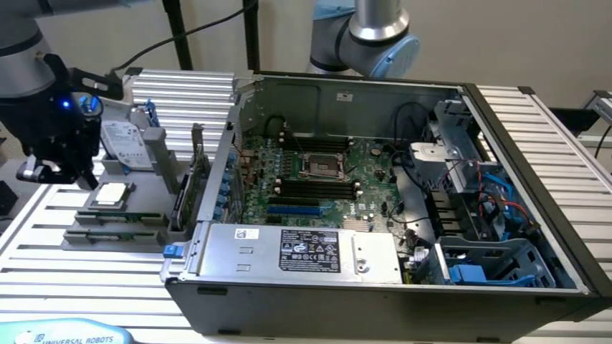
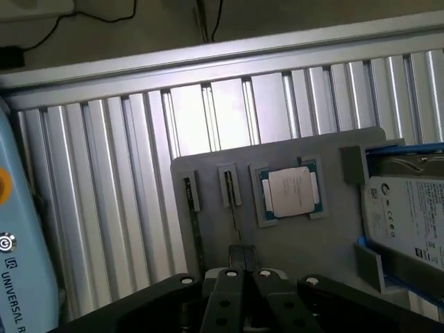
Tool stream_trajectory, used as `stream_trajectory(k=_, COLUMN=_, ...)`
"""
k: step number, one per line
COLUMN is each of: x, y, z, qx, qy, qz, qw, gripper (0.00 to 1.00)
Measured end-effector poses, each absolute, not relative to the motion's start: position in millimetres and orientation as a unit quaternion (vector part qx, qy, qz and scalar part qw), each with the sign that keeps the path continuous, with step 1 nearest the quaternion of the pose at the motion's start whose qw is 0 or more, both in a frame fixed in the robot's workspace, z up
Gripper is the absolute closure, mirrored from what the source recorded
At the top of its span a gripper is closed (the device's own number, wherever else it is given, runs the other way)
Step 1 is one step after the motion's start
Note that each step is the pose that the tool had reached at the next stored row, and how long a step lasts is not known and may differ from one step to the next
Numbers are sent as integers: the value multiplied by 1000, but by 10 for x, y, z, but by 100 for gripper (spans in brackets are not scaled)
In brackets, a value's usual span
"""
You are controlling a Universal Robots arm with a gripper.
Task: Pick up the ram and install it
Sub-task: 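Pick up the ram and move it above insertion slot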
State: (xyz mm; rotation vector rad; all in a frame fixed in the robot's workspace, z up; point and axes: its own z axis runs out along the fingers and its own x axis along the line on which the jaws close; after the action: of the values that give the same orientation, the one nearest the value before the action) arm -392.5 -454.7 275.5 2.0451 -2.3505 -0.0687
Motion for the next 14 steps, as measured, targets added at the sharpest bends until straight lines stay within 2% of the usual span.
stream_trajectory(k=8, x=-3854, y=-4562, z=2631, qx=679, qy=-734, qz=-20, qw=15, gripper=89)
stream_trajectory(k=14, x=-3802, y=-4686, z=2550, qx=681, qy=-731, qz=-20, qw=15, gripper=89)
